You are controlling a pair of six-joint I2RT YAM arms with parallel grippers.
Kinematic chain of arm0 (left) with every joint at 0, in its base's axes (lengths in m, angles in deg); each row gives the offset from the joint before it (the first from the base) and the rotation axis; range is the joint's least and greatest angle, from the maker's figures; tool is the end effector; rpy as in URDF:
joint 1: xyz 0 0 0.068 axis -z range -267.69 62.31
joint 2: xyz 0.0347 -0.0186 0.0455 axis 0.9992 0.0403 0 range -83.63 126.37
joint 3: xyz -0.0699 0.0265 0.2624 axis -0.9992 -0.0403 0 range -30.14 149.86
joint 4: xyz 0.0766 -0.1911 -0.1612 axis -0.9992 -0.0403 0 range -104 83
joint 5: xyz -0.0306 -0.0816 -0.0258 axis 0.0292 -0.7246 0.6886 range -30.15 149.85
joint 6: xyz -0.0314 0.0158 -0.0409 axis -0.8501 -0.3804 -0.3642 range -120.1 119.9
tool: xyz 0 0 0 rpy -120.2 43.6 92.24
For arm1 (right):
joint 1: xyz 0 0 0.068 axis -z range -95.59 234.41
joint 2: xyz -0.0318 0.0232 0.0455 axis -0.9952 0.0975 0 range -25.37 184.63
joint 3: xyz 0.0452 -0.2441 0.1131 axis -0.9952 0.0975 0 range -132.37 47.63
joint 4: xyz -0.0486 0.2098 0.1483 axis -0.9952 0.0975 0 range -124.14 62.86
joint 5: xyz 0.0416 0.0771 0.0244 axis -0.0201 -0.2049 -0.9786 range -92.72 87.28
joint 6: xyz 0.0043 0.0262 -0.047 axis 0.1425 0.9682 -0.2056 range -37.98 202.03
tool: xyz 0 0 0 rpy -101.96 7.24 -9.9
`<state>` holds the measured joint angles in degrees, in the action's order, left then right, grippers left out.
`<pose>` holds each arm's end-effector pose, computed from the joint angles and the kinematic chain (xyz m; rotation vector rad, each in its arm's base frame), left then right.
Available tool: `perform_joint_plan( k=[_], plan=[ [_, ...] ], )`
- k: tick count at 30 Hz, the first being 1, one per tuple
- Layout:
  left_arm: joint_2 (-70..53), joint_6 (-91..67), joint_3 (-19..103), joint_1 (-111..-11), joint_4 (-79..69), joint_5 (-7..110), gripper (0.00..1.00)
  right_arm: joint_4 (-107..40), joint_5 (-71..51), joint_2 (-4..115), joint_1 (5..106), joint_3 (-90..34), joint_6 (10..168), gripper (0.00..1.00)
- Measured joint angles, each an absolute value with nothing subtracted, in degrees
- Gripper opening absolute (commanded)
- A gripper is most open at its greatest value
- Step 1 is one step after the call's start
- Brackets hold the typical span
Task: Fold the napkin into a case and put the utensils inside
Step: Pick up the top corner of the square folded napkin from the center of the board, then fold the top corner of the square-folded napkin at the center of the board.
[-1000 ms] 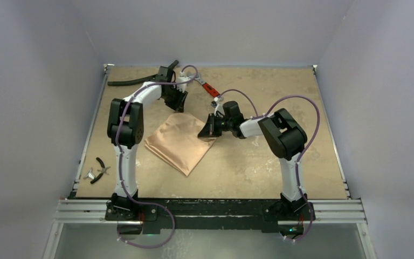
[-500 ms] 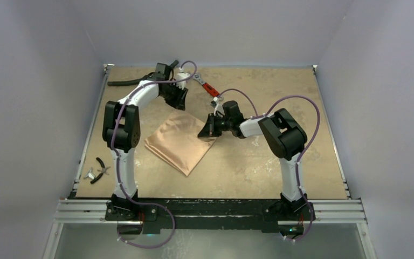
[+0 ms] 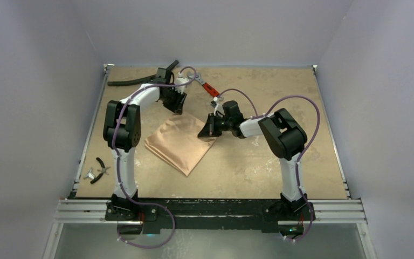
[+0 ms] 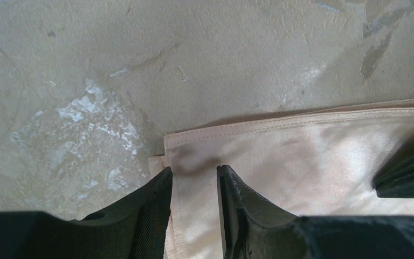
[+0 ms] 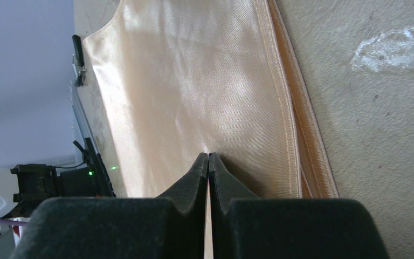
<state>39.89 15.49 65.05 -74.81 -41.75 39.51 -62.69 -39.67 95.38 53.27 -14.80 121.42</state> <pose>0.4443 -0.1141 0.1744 0.7559 2.5207 -0.4566 0.3515 0.2374 0.1124 -0.2737 2.2824 1.3714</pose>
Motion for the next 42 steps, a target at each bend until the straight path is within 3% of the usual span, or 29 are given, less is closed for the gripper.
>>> perform_joint_plan(
  k=[5,11,17,32,42],
  plan=[
    [39.9,15.5,63.7,-74.8,-41.6,39.3,0.28,-62.7,-39.7,95.4,53.3,-14.8,121.4,0.04],
    [39.9,15.5,63.0,-74.8,-41.0,38.9,0.08,-62.7,-39.7,95.4,53.3,-14.8,121.4,0.04],
    [39.8,15.5,62.2,-74.8,-40.8,37.5,0.00,-62.7,-39.7,95.4,53.3,-14.8,121.4,0.04],
    [31.7,15.5,57.2,-74.4,-41.2,33.2,0.00,-62.6,-39.6,95.4,53.3,-14.8,121.5,0.05],
    [26.1,16.0,50.0,-70.9,-42.0,30.7,0.00,-60.3,-39.7,93.0,53.2,-14.4,121.0,0.26]
  ],
)
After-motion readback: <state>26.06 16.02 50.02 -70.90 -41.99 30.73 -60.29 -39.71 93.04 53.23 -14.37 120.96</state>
